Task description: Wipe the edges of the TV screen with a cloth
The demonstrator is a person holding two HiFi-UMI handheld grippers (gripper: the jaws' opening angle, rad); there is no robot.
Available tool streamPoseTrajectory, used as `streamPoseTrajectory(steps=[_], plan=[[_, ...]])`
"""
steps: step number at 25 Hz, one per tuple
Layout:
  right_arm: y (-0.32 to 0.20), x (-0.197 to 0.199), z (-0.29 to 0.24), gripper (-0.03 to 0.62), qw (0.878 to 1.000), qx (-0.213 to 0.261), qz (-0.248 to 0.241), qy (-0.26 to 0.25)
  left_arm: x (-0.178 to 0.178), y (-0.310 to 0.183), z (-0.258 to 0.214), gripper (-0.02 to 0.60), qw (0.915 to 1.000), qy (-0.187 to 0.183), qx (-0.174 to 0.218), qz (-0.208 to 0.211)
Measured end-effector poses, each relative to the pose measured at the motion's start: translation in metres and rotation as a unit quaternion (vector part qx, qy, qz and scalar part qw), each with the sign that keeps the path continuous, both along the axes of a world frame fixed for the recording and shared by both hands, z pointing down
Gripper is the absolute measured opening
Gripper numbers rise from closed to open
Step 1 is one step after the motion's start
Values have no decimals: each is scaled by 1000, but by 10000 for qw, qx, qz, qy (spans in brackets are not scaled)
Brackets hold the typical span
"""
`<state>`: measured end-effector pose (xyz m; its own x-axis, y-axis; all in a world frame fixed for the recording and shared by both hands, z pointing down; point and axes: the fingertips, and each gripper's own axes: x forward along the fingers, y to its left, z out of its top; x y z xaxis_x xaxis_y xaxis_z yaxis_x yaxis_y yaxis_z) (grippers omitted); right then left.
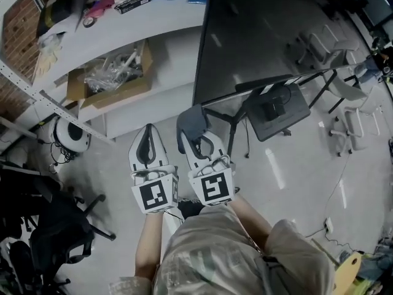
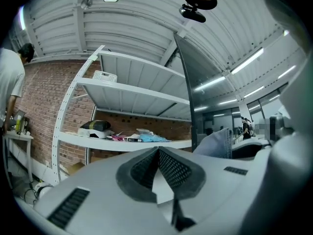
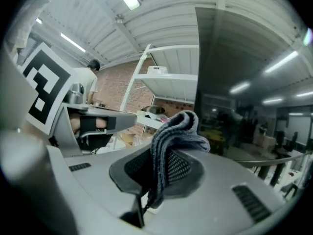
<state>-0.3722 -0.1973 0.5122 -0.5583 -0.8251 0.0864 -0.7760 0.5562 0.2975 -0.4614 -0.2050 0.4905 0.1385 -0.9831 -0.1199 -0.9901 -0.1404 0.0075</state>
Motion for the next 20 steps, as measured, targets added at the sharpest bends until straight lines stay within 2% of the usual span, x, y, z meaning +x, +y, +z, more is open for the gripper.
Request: streamPoseTrajectory(steps=[4, 10, 13, 20], plan=[[11, 36, -30, 49, 9986, 324, 187, -362, 35, 1, -17, 16, 9996, 113, 158, 225], [12, 116, -87, 49, 9851, 883, 958, -1126, 102, 4, -64, 15, 9960, -67, 497, 743], [12, 145, -96, 49, 9817, 858, 1273, -1129, 128, 7, -80, 15, 9939, -87, 513, 974], [13, 185, -92, 49, 9772, 715, 1533, -1284, 172, 9, -95, 15, 9907, -40, 411, 1293]])
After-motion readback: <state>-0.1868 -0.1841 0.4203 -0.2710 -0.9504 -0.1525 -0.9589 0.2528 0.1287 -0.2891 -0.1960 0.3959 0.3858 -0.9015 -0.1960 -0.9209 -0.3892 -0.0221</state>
